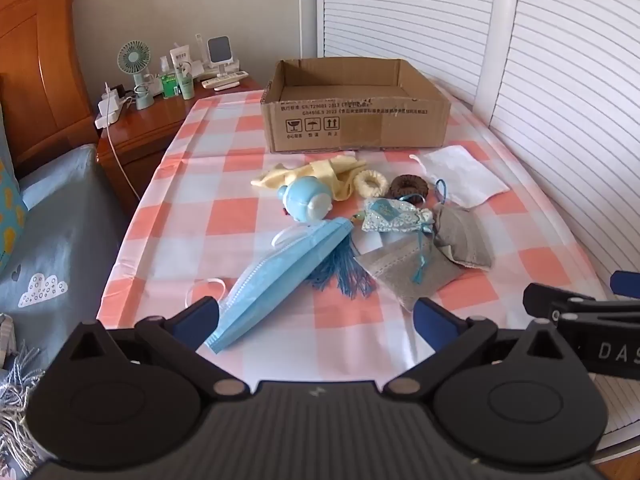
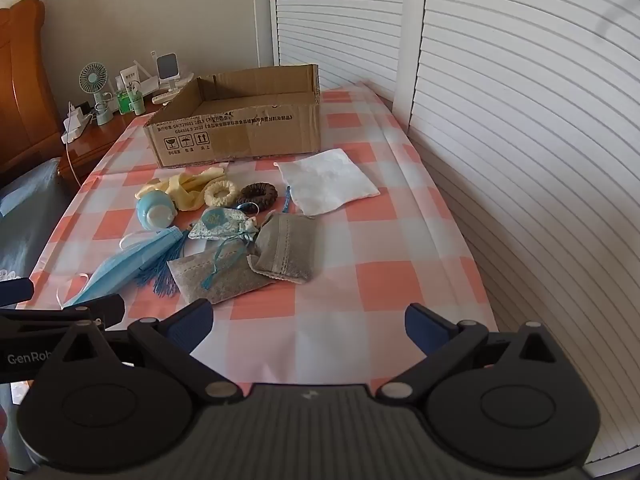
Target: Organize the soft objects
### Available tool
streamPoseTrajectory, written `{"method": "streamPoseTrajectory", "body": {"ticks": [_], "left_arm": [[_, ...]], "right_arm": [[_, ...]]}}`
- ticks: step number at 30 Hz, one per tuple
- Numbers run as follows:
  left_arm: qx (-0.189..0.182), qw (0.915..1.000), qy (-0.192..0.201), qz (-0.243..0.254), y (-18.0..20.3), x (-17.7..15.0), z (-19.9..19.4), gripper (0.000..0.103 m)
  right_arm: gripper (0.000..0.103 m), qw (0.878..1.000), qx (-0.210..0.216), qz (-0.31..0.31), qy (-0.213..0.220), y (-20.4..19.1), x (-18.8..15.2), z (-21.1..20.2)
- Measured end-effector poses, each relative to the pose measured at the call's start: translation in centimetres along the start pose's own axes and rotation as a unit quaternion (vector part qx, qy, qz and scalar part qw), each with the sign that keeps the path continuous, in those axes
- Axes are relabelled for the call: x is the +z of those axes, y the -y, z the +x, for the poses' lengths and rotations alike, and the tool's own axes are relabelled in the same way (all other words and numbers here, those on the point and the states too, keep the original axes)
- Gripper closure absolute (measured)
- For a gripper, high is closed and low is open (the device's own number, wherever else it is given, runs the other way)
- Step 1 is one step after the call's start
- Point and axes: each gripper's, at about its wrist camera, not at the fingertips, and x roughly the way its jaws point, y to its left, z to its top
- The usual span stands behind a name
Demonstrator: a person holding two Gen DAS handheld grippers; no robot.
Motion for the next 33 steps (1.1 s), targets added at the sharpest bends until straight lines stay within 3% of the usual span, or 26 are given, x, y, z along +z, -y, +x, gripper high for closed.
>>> {"method": "streamPoseTrajectory", "body": {"ticks": [33], "left_arm": [[0.001,1.0,-0.005,0.002,0.02,-0.04,-0.13,0.001]], "right_arm": [[0.0,1.0,-0.002,-0.002,-0.001,-0.17,-0.12,-0.06]]}}
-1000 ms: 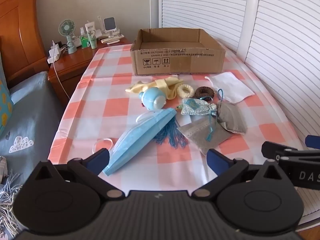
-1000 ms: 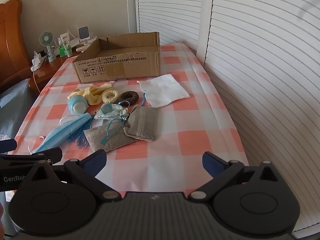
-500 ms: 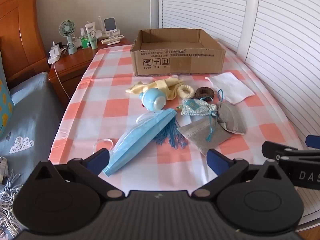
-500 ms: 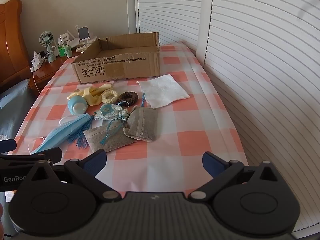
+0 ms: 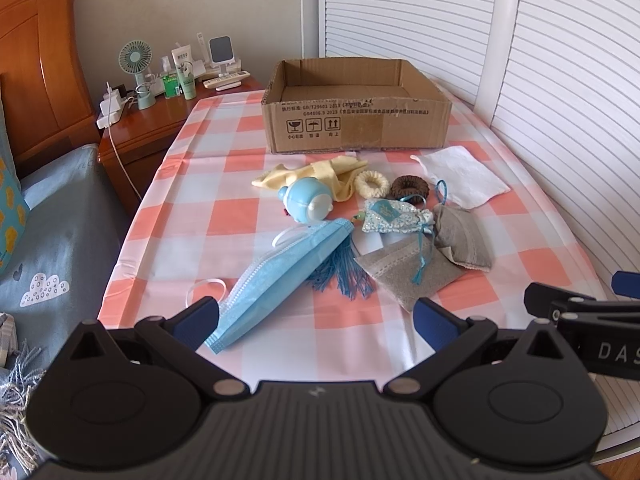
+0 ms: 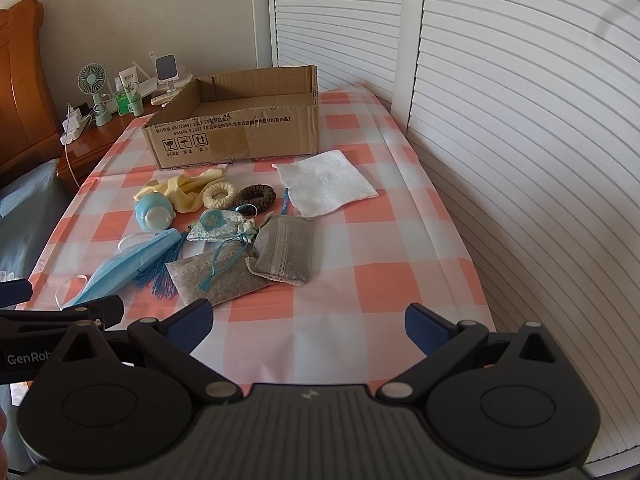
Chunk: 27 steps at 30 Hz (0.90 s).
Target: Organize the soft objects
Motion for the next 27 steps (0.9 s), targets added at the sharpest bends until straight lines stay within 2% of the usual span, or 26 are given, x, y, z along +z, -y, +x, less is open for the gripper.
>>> {"method": "streamPoseTrajectory", "body": {"ticks": [27], "left_arm": [[0.0,1.0,0.0,0.0,-0.09,0.07,-0.07,0.001]], "right_arm": [[0.0,1.0,-0.001,0.0,0.001,0.3,0.36,-0.11]]}}
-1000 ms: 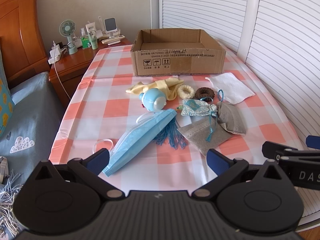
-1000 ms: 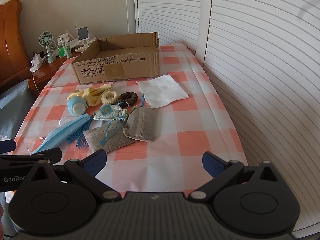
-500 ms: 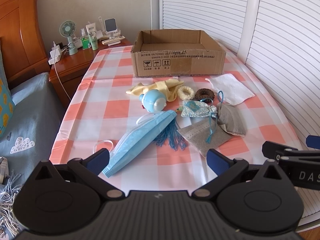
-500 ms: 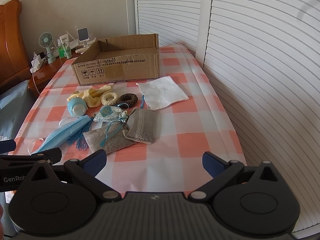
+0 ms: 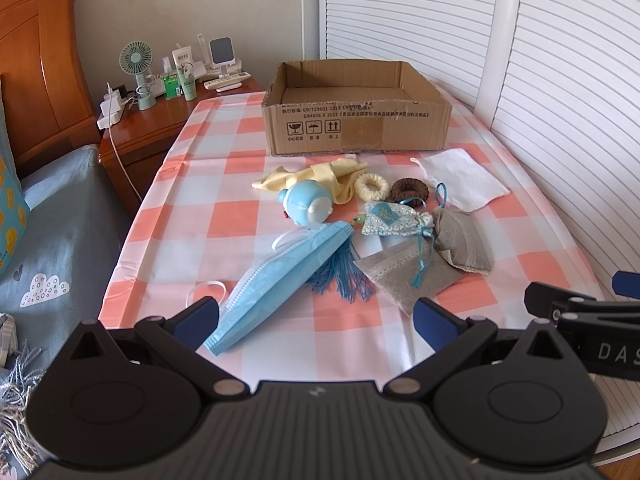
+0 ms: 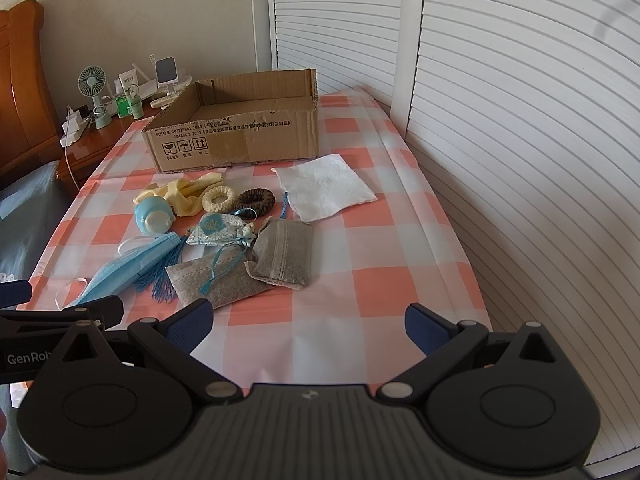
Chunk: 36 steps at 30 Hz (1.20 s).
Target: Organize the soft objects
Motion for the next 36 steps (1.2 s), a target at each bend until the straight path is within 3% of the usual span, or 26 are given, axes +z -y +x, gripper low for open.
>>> {"method": "streamPoseTrajectory", "body": {"ticks": [25,36], "left_arm": [[-0.002,1.0,0.003,0.004,0.0,0.5,0.1,0.001],[-0.017,0.9992,0.008,0.035,-0.1,0.3,1.5,0.001]], "right_arm": [[0.0,1.0,0.0,-0.001,0.002,0.1,0.2,-0.1],[0.0,0.999,0.029,-0.007,0.015,-0.1,0.5,0.6]]}}
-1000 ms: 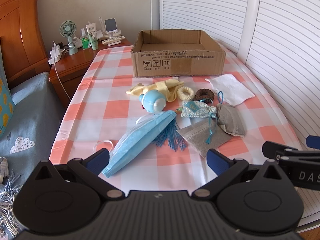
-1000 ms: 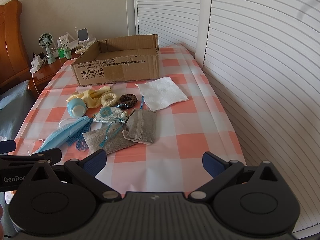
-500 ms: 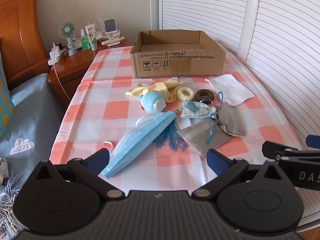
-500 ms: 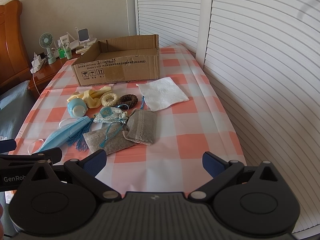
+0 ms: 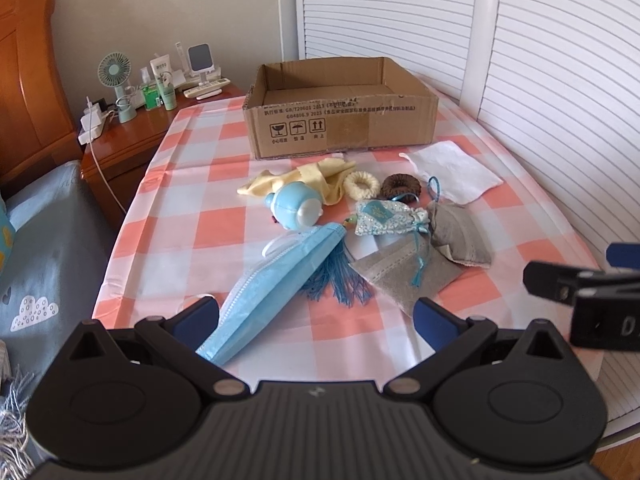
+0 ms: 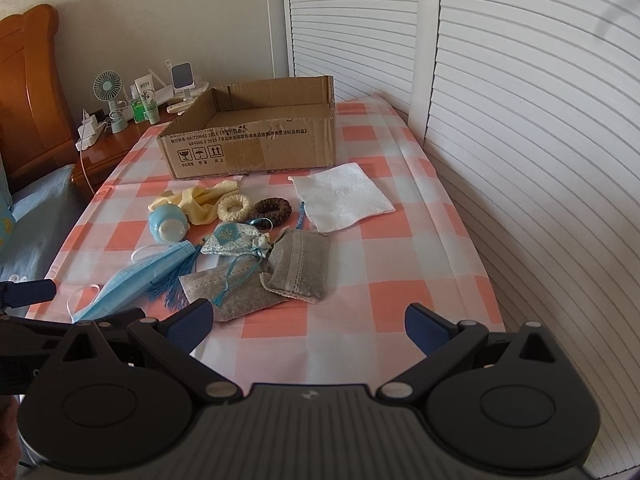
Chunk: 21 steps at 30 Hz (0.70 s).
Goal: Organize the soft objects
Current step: 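Move the left tool to the blue surgical mask while the right tool approaches the small grey sachet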
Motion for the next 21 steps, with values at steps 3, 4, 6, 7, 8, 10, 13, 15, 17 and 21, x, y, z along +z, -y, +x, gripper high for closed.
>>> {"method": "streamPoseTrajectory", "body": {"ticks": [3,4,6,7,8,10,13,15,17,21], "left_arm": [[-0.005,1.0,-0.002,0.006,-0.3,-0.3,0.8,0.001],[-0.006,0.9999,-0.004,0.007,-0.5,-0.4,1.1,0.001],[-0.006,0.9999,-0.003,0.008,-0.8,-0.6,1.7,0.001],[-0.004,0.9999,-0.005,0.01,-0.9,-0.6,2.0,0.001],[-0.002,0.9999,-0.006,0.012,-1.0,-0.7,2.3,0.001],[0.001,0.9998,-0.013,0.016,-1.3,-0.8,3.1,0.001],[-0.001,0.9996,-0.023,0.019,-1.5,-1.0,4.1,0.001],[-0.004,0.9994,-0.025,0.023,-1.6,-1.3,4.6,0.001],[-0.003,0.9991,-0.03,0.03,-1.6,-1.4,5.1,0.001],[-0.006,0.9984,-0.043,0.036,-1.7,-1.6,6.3,0.001]], "right_arm": [[0.0,1.0,0.007,-0.004,0.009,0.1,0.2,0.1],[0.0,1.0,0.008,-0.007,0.012,0.1,0.3,0.2],[0.0,1.0,0.006,-0.013,0.02,0.3,0.4,0.4],[0.0,1.0,0.004,-0.016,0.022,0.4,0.5,0.6],[0.0,1.0,0.003,-0.018,0.023,0.4,0.6,0.7],[0.0,1.0,0.003,-0.018,0.022,0.7,0.7,1.1],[0.0,1.0,0.007,-0.013,0.017,1.2,0.7,1.8],[0.0,1.0,0.009,-0.013,0.011,1.4,0.6,2.4],[0.0,1.0,0.004,-0.013,0.004,1.5,0.5,2.9],[0.0,1.0,0.003,-0.011,-0.002,1.7,0.6,3.8]]}}
